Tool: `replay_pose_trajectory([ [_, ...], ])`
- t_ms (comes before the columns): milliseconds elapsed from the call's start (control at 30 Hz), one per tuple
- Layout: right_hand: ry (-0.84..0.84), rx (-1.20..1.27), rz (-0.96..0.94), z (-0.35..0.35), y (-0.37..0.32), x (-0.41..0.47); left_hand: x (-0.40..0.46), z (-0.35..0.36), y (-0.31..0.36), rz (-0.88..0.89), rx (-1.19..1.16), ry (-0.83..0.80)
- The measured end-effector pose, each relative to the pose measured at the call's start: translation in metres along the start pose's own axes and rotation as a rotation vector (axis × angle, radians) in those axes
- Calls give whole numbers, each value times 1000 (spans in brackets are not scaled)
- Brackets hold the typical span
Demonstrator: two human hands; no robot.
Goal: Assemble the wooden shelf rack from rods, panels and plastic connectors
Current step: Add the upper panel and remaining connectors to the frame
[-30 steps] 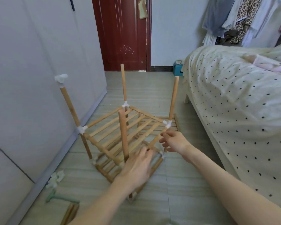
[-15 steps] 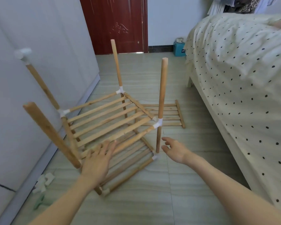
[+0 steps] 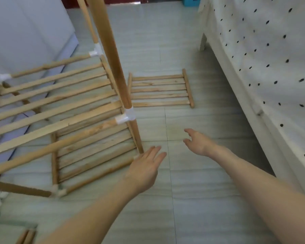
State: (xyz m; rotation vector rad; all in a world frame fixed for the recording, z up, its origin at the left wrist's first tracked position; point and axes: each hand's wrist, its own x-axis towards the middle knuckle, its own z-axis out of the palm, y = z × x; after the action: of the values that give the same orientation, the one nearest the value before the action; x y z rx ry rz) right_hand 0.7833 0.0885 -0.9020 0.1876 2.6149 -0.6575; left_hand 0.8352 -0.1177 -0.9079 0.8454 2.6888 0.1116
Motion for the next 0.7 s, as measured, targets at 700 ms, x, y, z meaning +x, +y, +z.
replay_pose_trajectory([
  [700, 172, -397, -52, 0, 38, 231, 134, 95, -18, -213, -2, -430],
])
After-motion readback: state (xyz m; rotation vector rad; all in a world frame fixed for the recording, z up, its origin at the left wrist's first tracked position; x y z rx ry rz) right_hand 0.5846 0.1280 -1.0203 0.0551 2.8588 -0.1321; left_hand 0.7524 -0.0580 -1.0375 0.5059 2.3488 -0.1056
